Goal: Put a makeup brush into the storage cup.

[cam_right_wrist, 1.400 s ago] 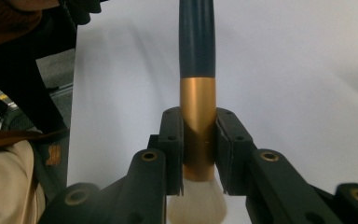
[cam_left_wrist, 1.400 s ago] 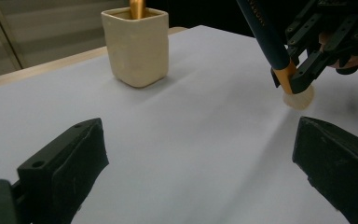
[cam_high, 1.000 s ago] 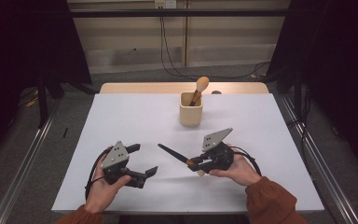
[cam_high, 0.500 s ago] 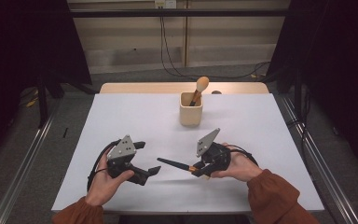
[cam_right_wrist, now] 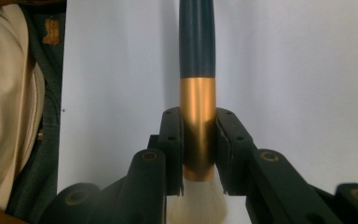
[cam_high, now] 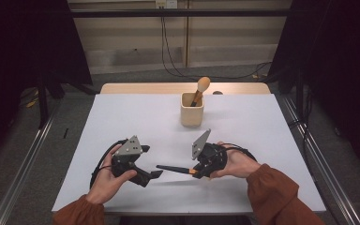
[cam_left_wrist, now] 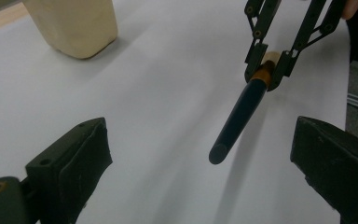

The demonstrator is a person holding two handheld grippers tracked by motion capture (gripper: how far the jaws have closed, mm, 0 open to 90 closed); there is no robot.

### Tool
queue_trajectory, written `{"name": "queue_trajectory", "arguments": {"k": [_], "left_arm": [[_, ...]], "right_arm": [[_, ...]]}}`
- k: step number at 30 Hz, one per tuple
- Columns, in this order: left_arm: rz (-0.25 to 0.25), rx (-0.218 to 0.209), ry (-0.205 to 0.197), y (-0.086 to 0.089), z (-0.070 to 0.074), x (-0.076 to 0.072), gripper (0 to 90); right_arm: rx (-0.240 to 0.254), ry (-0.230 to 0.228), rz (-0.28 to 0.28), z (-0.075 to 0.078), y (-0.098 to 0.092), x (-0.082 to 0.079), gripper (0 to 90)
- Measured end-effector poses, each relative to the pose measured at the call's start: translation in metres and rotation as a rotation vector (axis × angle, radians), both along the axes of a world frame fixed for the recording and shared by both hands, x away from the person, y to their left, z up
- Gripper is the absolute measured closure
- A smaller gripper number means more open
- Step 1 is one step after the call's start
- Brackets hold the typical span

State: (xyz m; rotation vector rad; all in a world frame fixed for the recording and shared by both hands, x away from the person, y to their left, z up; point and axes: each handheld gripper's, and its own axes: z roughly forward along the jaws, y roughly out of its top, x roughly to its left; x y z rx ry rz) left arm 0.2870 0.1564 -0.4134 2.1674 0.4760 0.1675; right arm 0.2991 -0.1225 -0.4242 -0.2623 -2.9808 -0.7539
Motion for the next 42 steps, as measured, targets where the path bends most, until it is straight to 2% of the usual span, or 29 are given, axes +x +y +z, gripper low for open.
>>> {"name": "queue_trajectory", "arguments": {"k": [4,5,8,10,12,15,19,23,26,29,32,35,37,42], "left_arm": [[-0.024,0.04,0.03,-0.002,-0.002,0.006,3.9],[-0.022,0.039,0.034,-0.003,-0.002,0.006,3.9],[-0.047,0.082,0.046,-0.006,-0.001,0.008,3.9],[-0.077,0.1,0.059,-0.01,0.0,0.008,3.8],[-0.088,0.12,0.052,-0.013,0.0,0.009,3.8],[-0.117,0.13,0.074,-0.016,-0.002,0.01,4.0],[-0.146,0.18,0.08,-0.024,-0.006,0.011,4.3],[-0.199,0.235,0.094,-0.033,-0.008,0.012,4.5],[-0.23,0.254,0.114,-0.037,-0.009,0.014,4.6],[-0.254,0.284,0.15,-0.04,-0.011,0.016,4.6],[-0.251,0.328,0.154,-0.044,-0.016,0.015,4.8],[-0.276,0.348,0.165,-0.049,-0.019,0.014,8.1],[-0.285,0.357,0.171,-0.052,-0.02,0.014,9.6],[-0.288,0.337,0.187,-0.056,-0.02,0.019,20.4]], "right_arm": [[-0.015,-0.006,0.008,0.003,0.004,0.003,74.6],[-0.028,-0.007,0.017,0.004,0.006,0.004,74.7],[-0.066,-0.002,0.034,0.005,0.011,0.004,74.6],[-0.09,-0.007,0.049,0.006,0.015,0.005,74.6],[-0.11,-0.012,0.064,0.006,0.018,0.006,74.7],[-0.131,-0.015,0.081,0.006,0.022,0.006,74.7],[-0.16,-0.004,0.089,0.005,0.026,0.007,74.6],[-0.194,-0.003,0.103,0.004,0.029,0.007,74.6],[-0.217,-0.003,0.115,0.004,0.031,0.008,74.7],[-0.209,-0.005,0.118,0.003,0.032,0.008,74.6],[-0.209,-0.006,0.121,0.003,0.032,0.008,74.6],[-0.206,-0.001,0.126,0.003,0.033,0.008,74.6],[-0.198,-0.003,0.131,0.003,0.034,0.007,74.6],[-0.187,-0.006,0.136,0.002,0.037,0.007,74.6]]}}
